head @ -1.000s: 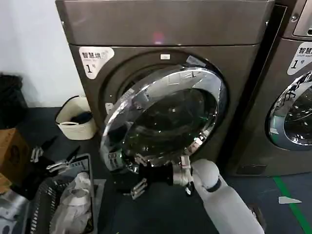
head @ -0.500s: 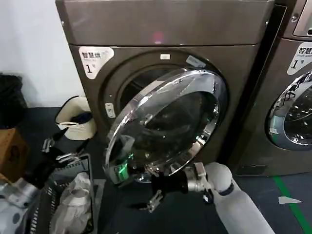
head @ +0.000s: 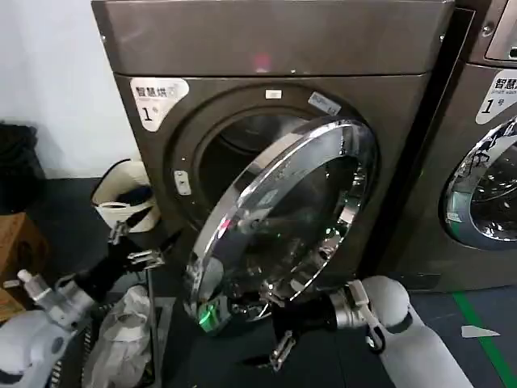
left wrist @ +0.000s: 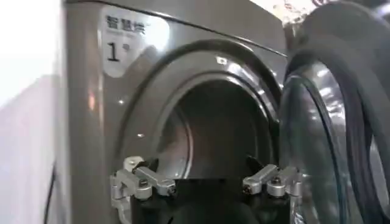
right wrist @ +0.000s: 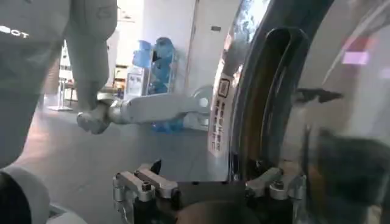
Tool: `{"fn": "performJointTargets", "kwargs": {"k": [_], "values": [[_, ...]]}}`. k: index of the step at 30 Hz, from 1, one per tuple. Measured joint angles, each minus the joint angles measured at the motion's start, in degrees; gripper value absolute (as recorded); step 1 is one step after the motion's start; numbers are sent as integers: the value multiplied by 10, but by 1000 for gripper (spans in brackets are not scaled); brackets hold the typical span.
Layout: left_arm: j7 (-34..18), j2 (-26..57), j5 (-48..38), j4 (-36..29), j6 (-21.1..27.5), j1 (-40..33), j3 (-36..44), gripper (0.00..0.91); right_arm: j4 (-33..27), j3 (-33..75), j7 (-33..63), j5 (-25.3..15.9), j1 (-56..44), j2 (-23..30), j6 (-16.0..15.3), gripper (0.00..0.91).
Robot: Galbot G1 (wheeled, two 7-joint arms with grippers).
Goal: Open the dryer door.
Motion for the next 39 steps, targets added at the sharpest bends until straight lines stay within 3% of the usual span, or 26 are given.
{"fn": "performJointTargets", "kwargs": {"k": [13,26,39], "values": [[2,1,-1,-16,8,-20,47,907,-18,101,-12,3,-65,-16,12,907],[8,21,11,-11,11,-54,109,907,-22,225,-10,5,-137,5,23,907],[18,39,15,-7,12,-88,187,907,3,373,18,2,-190,14,37,907]]}}
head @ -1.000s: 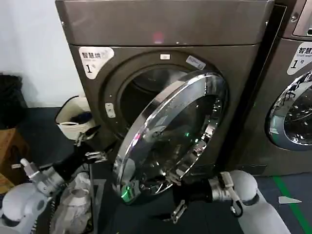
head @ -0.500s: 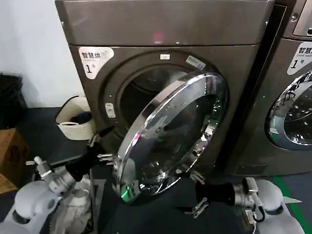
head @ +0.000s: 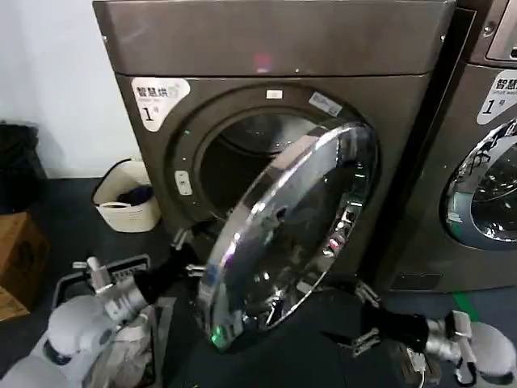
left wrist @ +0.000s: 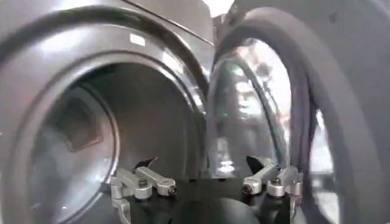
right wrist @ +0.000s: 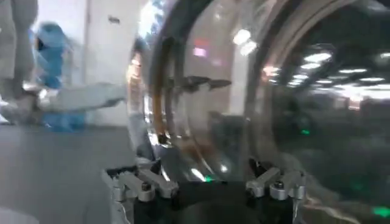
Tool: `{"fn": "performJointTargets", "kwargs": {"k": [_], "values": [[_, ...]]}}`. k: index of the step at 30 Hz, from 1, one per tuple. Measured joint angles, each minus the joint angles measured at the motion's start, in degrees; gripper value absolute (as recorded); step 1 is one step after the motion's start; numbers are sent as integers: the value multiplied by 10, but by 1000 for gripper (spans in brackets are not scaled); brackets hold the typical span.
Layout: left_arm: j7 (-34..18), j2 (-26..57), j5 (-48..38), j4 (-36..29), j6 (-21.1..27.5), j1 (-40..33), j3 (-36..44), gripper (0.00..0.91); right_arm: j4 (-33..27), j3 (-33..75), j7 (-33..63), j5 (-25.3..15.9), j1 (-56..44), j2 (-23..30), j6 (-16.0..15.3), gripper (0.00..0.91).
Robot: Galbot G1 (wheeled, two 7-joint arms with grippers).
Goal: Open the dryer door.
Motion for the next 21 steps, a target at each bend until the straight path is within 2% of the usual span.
{"fn": "performJointTargets", "kwargs": {"k": [10,19,21], "values": [[1,14,6,-11,-2,-8,53,907,23,120,65,-6,-28,31,2,907],[-2,27,16,-20,-6,-21,101,907,33,222,169,5,-43,58,0,907],[-2,29,17,-19,-7,-24,111,907,33,243,205,5,-45,60,7,907]]}}
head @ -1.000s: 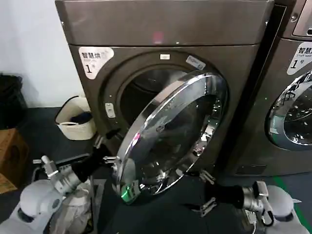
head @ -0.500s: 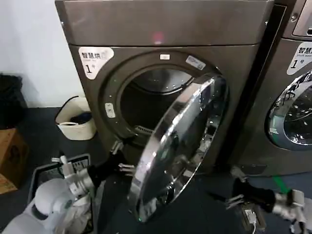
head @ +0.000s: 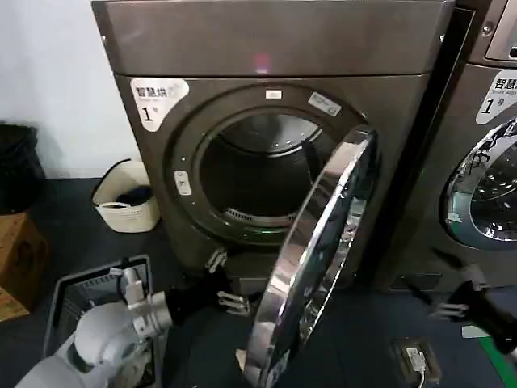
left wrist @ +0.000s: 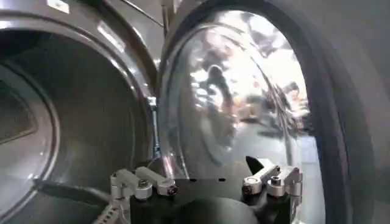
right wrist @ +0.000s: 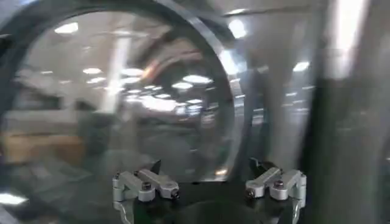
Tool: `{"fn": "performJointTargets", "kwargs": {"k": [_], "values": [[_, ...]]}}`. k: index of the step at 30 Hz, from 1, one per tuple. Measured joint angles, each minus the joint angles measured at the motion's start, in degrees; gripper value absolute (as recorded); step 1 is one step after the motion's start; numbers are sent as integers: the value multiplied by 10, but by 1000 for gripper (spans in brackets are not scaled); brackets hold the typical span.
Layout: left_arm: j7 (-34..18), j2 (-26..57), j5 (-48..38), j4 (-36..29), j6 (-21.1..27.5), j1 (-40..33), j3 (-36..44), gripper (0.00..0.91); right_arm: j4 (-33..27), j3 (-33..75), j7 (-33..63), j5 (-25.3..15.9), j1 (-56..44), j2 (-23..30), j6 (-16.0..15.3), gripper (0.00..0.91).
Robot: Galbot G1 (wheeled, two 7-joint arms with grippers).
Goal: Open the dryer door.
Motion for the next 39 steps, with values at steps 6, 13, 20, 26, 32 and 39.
{"fn": "performJointTargets", "kwargs": {"k": [6,13,20,26,32,39], "values": [[-1,14,-13,9,-15,-21,45,907,-4,54,123,-24,-7,4,-13,907],[-10,21,-32,25,-29,-67,117,907,5,107,218,-27,-25,2,-16,907],[-25,19,-52,50,-44,-126,195,907,28,159,297,-25,-48,-7,-39,907],[-32,9,-64,72,-53,-187,264,907,45,198,385,-59,-62,-19,-70,907],[-38,-5,-72,95,-56,-241,329,907,58,235,461,-73,-70,-33,-115,907],[-45,-33,-76,123,-56,-289,389,907,62,290,499,-86,-86,-45,-139,907]]}}
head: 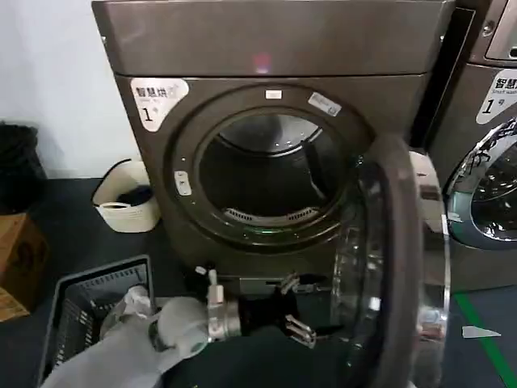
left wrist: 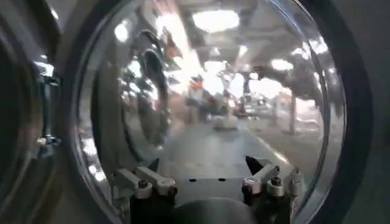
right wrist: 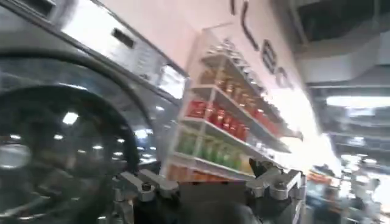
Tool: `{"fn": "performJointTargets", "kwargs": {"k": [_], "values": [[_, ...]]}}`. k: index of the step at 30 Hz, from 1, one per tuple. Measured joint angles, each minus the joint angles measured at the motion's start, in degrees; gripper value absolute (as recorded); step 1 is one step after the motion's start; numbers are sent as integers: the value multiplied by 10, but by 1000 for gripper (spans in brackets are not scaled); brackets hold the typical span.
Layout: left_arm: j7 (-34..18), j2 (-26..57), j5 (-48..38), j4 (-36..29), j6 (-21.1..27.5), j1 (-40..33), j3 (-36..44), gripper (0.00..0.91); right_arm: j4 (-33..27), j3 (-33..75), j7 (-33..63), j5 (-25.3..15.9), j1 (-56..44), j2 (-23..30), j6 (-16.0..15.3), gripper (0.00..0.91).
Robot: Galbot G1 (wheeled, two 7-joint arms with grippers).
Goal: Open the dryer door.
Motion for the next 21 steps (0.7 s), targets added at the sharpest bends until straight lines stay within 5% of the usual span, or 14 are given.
{"fn": "performJointTargets", "kwargs": {"k": [21], "values": [[-7,-108,-17,102,-13,-125,109,907,17,122,24,-17,-45,-1,-28,907]]}}
